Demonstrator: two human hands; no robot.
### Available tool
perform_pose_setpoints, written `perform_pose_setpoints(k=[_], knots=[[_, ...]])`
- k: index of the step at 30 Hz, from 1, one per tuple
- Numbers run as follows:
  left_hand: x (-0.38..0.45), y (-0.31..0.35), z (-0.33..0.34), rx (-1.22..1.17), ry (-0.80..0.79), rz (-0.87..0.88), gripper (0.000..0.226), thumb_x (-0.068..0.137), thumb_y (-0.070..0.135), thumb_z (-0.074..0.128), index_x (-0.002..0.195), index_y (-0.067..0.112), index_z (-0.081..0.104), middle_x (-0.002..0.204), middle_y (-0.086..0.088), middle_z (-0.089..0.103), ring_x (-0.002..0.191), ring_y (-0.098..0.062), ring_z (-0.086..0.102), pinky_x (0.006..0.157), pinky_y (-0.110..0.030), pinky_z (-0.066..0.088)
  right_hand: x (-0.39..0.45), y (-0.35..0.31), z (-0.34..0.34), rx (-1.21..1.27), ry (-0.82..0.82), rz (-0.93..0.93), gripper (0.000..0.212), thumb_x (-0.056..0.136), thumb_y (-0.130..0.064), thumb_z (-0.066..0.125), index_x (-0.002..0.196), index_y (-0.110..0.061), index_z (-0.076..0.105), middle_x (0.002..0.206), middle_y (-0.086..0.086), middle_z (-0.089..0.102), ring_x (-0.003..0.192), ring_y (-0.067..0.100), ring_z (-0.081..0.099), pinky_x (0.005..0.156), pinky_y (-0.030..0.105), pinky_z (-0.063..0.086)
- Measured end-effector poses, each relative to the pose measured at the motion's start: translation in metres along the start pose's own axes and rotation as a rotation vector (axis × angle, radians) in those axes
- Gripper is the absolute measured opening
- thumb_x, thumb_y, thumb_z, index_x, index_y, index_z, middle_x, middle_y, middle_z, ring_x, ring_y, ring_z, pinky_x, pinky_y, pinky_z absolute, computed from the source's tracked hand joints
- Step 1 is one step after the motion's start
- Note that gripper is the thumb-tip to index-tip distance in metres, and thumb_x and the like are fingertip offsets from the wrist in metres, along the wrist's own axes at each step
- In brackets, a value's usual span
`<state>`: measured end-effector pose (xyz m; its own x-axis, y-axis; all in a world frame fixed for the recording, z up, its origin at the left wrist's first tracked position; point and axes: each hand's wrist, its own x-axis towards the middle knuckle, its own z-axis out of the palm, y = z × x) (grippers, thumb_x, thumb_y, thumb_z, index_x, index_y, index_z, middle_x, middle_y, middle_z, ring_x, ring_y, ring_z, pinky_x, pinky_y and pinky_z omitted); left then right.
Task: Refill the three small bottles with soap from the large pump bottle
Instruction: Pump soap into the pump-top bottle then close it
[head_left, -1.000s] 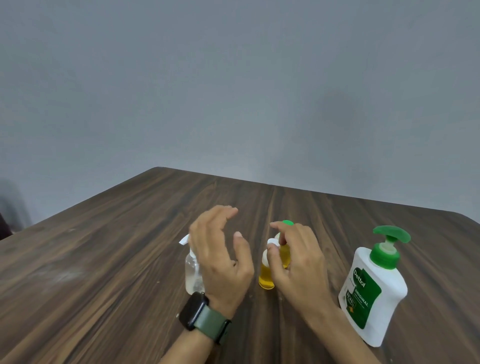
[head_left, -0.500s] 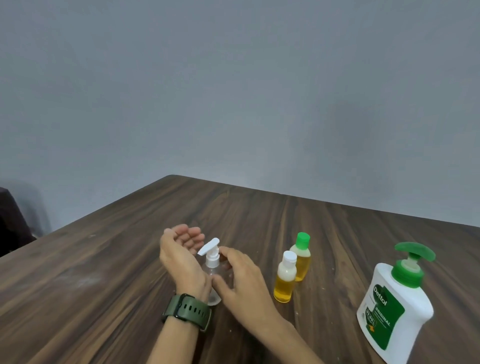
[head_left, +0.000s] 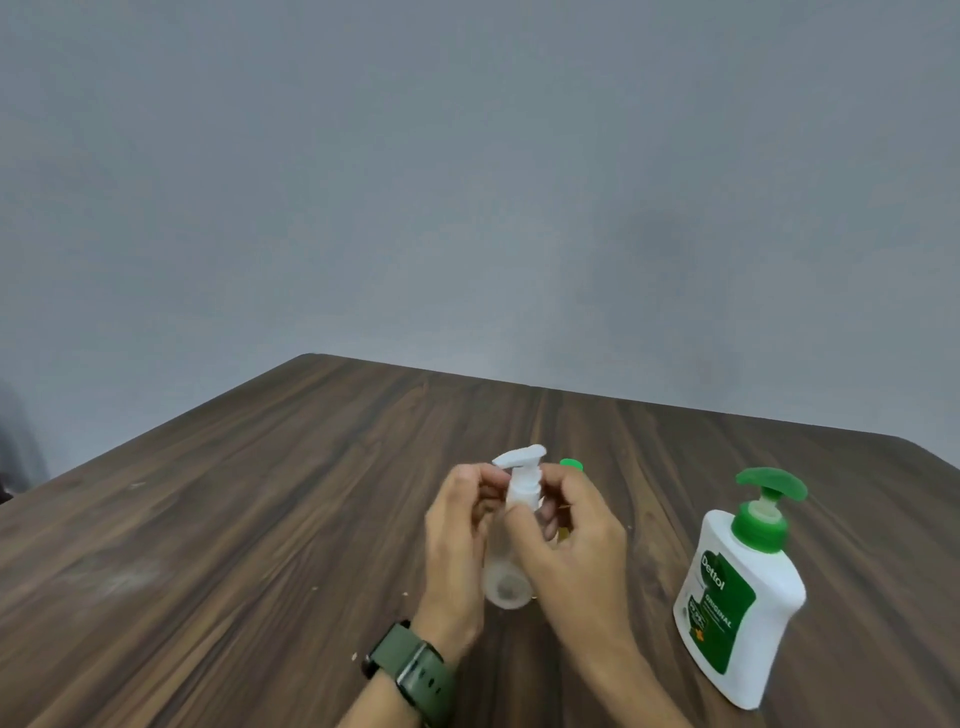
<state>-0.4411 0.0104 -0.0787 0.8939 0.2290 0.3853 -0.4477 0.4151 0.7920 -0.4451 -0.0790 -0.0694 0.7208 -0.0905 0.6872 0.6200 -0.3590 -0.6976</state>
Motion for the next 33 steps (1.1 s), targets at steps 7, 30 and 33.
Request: perform_pose_setpoints(k=[7, 30, 33], knots=[[-0.016, -0.019, 0.006, 0.322, -0.376, 0.117, 0.060, 0.076, 0.062, 0.058, 0.119, 0.021, 0.048, 0.114, 0.004, 0.066, 0.106, -0.014, 0.064, 0.088, -0.024, 0.050, 0.000, 0.006, -0.025, 0.049, 0.123, 0.057, 0.021, 0.072, -0.035, 0.056, 0.089, -0.026, 0.064, 0.077, -0.002, 0.062, 0.073, 0.011, 0.056, 0.058, 0.010, 0.042], [-0.020, -0.025, 0.008, 0.464, -0.245, 0.221, 0.043, 0.074, 0.042, 0.065, 0.114, 0.031, 0.050, 0.111, 0.023, 0.064, 0.101, 0.000, 0.062, 0.084, -0.011, 0.046, 0.008, 0.011, -0.037, 0.402, -0.017, 0.281, 0.015, 0.094, -0.014, 0.051, 0.099, -0.024, 0.061, 0.086, -0.009, 0.066, 0.077, -0.003, 0.062, 0.065, 0.016, 0.051], [-0.021, -0.025, 0.008, 0.474, -0.254, 0.219, 0.044, 0.075, 0.042, 0.065, 0.114, 0.030, 0.050, 0.113, 0.022, 0.063, 0.103, 0.000, 0.061, 0.085, -0.011, 0.046, 0.007, 0.012, -0.040, 0.320, -0.064, 0.237, 0.033, 0.079, -0.045, 0.062, 0.099, -0.021, 0.053, 0.087, -0.006, 0.060, 0.076, -0.001, 0.061, 0.066, 0.018, 0.051]])
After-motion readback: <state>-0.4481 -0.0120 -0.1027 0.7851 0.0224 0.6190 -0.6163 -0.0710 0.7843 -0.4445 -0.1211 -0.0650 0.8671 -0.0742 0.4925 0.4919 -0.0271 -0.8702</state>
